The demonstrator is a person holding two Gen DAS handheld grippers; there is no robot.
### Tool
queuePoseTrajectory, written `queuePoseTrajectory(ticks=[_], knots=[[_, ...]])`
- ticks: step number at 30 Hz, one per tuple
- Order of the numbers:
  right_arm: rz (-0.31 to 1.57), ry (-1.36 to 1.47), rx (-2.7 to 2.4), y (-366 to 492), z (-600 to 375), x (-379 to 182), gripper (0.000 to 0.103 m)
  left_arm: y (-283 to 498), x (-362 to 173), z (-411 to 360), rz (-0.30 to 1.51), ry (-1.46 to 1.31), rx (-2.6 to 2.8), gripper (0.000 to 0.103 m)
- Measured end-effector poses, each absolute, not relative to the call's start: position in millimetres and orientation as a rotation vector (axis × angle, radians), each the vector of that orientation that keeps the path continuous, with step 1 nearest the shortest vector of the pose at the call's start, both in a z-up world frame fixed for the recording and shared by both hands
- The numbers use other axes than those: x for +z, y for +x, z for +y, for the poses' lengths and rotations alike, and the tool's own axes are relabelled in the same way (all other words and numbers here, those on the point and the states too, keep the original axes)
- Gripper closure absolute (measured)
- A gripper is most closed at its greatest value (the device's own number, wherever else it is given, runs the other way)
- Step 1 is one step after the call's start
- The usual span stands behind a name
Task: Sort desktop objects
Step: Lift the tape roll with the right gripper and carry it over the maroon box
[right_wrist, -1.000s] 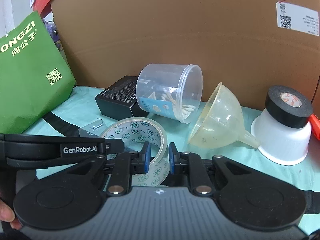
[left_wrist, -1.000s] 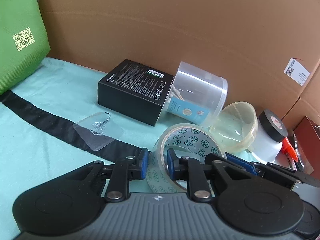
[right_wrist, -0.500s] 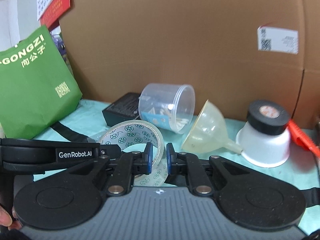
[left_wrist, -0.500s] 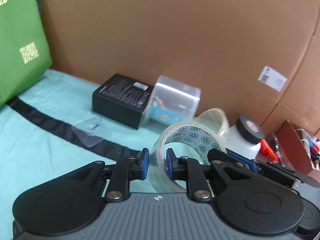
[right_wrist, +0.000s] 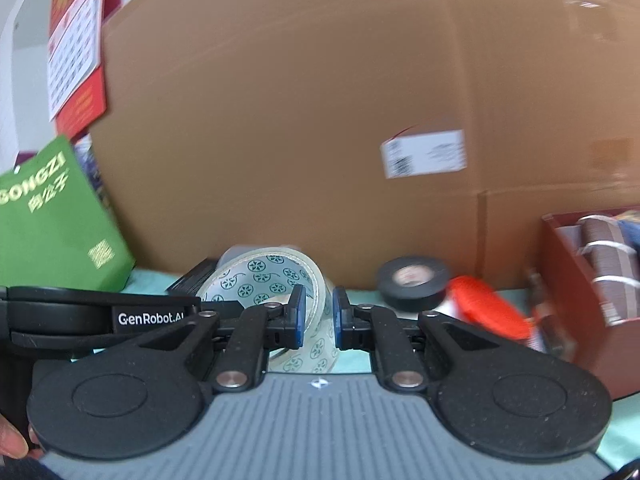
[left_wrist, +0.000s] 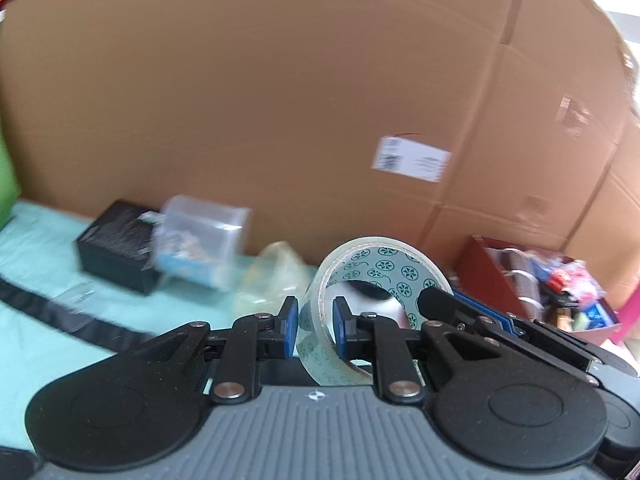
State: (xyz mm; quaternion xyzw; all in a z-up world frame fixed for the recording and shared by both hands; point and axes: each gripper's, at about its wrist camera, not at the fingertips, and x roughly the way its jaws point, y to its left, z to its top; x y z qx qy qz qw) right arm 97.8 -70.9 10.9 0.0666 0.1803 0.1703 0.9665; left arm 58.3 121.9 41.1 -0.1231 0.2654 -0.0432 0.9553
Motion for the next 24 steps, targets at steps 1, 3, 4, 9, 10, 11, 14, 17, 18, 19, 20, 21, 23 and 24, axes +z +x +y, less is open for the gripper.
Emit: queuePoseTrajectory(ticks=[1,3,4,9,10,11,14,17,18,19,20,21,23,24], knots=[[0.355,0.139,0.331,97,-80,13,0.091,59,45,119,0.533,-0.243,-0.104,0.085],[0.335,0.154,0.299,93,-99,17,0.091,60,52,113,0.521,-0.229,-0.136,0.085],[0.327,0.161,0.283,92,-108,19,0.091,61,55,111,0.517,-0.222,-0.152,0.085],[0.289,0.189,0.192,90,-156,26,0.091,69,70,98,0.494,-0.183,-0.237,0.085],[0.281,0.191,0.174,89,-167,28,0.091,60,74,90,0.489,-0.176,-0.257,0.085],[0.273,0.192,0.155,89,-177,29,0.091,59,78,86,0.487,-0.172,-0.278,0.086],[0.249,0.202,0.096,88,-207,33,0.091,61,86,78,0.481,-0.155,-0.341,0.086],[0.23,0.216,0.042,88,-237,37,0.091,64,93,66,0.473,-0.135,-0.391,0.086],[0.224,0.214,0.021,88,-247,38,0.091,65,94,62,0.475,-0.129,-0.407,0.086],[0.218,0.212,0.002,89,-255,39,0.091,66,96,60,0.474,-0.125,-0.424,0.086],[0.213,0.21,-0.019,89,-264,39,0.091,72,96,58,0.474,-0.118,-0.442,0.086],[0.208,0.208,-0.04,90,-272,40,0.091,74,95,53,0.479,-0.115,-0.46,0.086],[0.202,0.207,-0.074,92,-288,39,0.091,83,93,51,0.501,-0.123,-0.497,0.087],[0.199,0.208,-0.089,92,-299,40,0.091,89,92,52,0.518,-0.132,-0.512,0.088]])
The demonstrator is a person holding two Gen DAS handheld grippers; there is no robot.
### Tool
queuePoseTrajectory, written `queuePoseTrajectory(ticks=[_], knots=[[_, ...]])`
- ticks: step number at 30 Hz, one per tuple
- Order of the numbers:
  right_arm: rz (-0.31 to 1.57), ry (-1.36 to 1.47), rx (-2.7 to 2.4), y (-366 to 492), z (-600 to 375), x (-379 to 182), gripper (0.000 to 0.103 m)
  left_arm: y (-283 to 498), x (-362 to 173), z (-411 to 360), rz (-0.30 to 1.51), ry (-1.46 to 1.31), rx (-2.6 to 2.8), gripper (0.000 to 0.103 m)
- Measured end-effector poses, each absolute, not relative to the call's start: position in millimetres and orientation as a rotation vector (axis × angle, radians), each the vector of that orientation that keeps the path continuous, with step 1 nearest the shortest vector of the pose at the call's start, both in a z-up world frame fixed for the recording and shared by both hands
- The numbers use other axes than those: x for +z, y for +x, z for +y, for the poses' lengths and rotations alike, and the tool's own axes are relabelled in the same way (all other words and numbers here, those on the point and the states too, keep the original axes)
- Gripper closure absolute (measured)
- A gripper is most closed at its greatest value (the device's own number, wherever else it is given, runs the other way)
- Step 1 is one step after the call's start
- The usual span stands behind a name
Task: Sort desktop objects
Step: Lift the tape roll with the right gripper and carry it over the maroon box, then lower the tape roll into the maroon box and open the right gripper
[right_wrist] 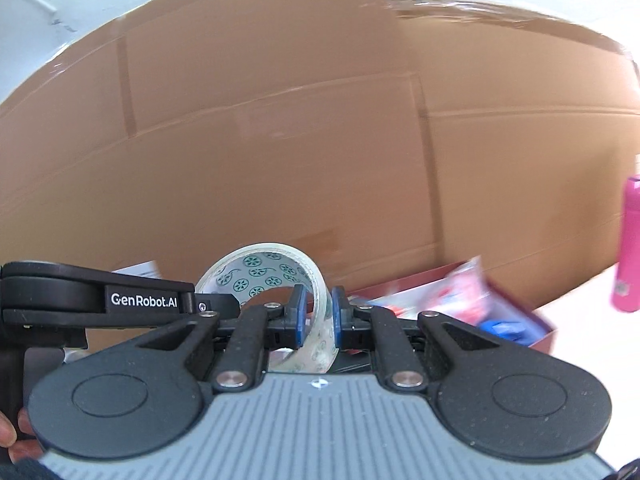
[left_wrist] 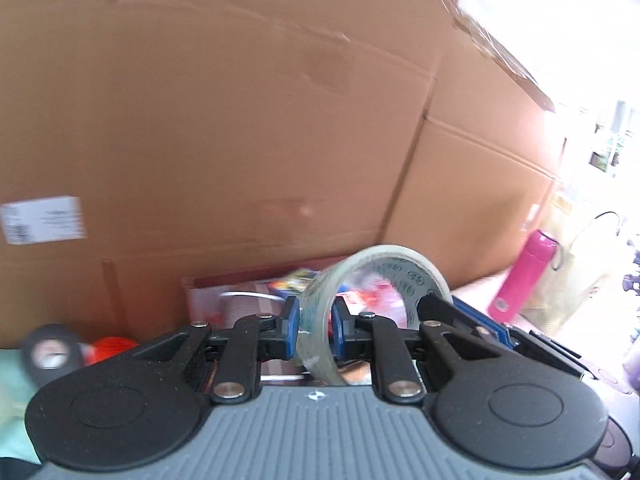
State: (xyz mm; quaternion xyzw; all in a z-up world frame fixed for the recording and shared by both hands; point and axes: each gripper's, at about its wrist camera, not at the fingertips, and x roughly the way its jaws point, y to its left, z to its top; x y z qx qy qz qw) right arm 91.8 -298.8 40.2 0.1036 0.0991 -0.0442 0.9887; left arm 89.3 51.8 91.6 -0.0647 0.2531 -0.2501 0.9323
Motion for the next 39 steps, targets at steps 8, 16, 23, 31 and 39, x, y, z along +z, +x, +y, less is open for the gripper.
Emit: queuePoseTrajectory(ticks=[8,16,23,31,39], knots=[[0.235,0.193,-0.186,123,-352,32,0.091,123,76,49,0.578,-0.117,-0.559,0.088],[0.262,0.214,-0.203,157,-395,32,0.091,171,69,76,0.653,-0.166,-0.597,0.089],[0.336,0.181,-0.201,190,-411,18,0.091,184,49,126,0.708,-0.176,-0.577,0.09],[0.376,0.14,-0.19,211,-410,4,0.091,203,51,182,0.712,-0.177,-0.558,0.09],[0.446,0.135,-0.225,216,-422,-25,0.091,185,45,243,0.689,-0.122,-0.592,0.079]])
